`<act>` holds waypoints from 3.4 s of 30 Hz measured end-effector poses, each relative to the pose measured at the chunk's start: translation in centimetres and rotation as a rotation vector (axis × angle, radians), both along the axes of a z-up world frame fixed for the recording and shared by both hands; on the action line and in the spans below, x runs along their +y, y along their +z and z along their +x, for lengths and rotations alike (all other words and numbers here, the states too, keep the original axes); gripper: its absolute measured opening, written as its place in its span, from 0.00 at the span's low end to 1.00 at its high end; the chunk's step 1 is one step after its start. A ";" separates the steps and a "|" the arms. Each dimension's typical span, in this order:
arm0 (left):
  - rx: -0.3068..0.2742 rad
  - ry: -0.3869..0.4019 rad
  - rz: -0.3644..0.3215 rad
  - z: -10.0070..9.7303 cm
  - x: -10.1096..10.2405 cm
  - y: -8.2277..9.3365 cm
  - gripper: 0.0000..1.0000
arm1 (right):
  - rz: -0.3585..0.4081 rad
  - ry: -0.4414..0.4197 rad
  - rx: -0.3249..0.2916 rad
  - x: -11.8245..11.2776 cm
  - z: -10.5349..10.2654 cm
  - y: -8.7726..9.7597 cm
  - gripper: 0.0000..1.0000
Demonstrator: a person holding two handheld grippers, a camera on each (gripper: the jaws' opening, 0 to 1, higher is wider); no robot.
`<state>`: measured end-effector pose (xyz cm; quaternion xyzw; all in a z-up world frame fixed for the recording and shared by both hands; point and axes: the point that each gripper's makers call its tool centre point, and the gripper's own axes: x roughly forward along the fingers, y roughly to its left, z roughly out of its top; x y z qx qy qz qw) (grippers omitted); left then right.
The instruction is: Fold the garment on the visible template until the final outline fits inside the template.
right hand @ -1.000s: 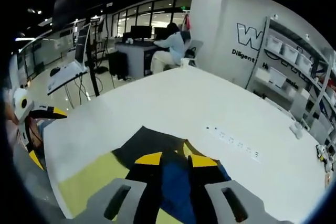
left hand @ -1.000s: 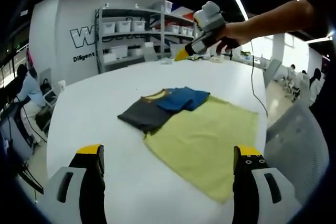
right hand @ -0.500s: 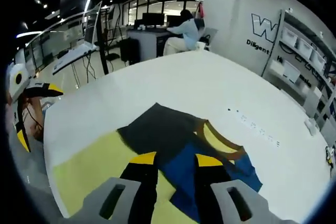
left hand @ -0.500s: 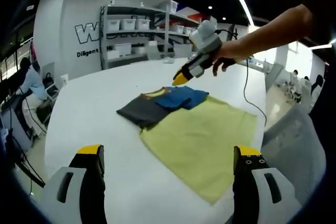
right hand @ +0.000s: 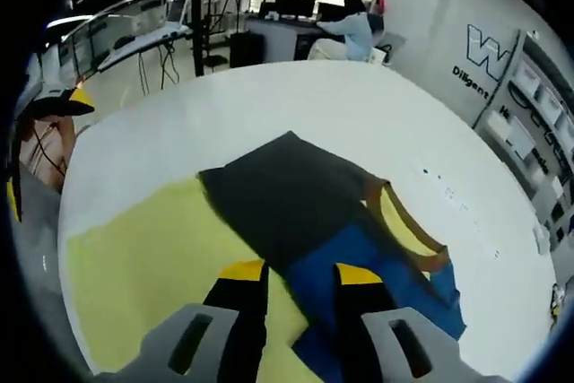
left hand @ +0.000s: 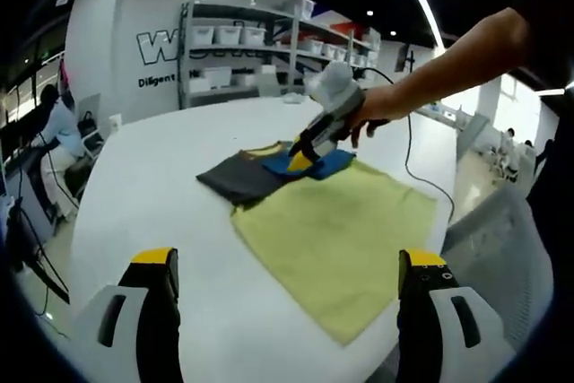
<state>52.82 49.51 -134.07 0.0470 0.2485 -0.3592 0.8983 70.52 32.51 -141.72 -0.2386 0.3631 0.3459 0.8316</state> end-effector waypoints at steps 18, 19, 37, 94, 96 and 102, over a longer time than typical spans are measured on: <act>0.021 0.074 -0.008 -0.4 2.0 -0.2 0.97 | 0.065 -0.170 0.061 -0.4 0.9 -2.0 0.00; 0.023 0.077 -0.012 -0.4 2.1 -0.2 0.97 | 0.076 -0.177 0.052 -0.4 1.1 -1.4 0.00; -0.059 0.061 -0.078 1.7 0.5 2.6 0.96 | 0.473 -0.349 -0.046 1.5 5.3 14.6 0.00; -0.016 -0.109 -0.002 4.9 -4.7 0.3 0.87 | 0.392 -0.255 -0.113 -7.4 -2.1 11.6 0.39; -0.013 -0.114 0.003 5.2 -5.0 0.0 0.87 | 0.383 -0.239 -0.114 -7.6 -2.7 11.4 0.45; 0.020 -0.132 0.007 5.8 -6.1 -1.0 0.83 | 0.345 -0.189 -0.127 -8.6 -5.3 10.5 0.60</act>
